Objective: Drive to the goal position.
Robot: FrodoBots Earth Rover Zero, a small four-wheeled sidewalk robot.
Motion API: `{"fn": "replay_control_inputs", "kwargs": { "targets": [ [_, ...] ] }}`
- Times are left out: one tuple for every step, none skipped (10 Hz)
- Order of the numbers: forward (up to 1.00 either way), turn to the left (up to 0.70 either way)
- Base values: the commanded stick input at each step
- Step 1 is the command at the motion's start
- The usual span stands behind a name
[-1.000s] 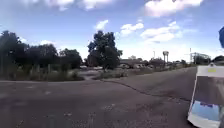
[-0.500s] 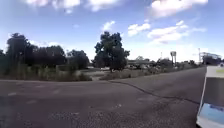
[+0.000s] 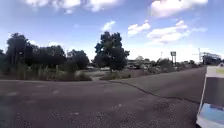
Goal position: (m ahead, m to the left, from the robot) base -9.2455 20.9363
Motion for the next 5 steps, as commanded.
{"fn": "replay_control_inputs", "kwargs": {
  "targets": [
    [0.00,1.00],
    [0.00,1.00],
    [0.00,1.00],
    [0.00,1.00],
    [0.00,1.00]
  ]
}}
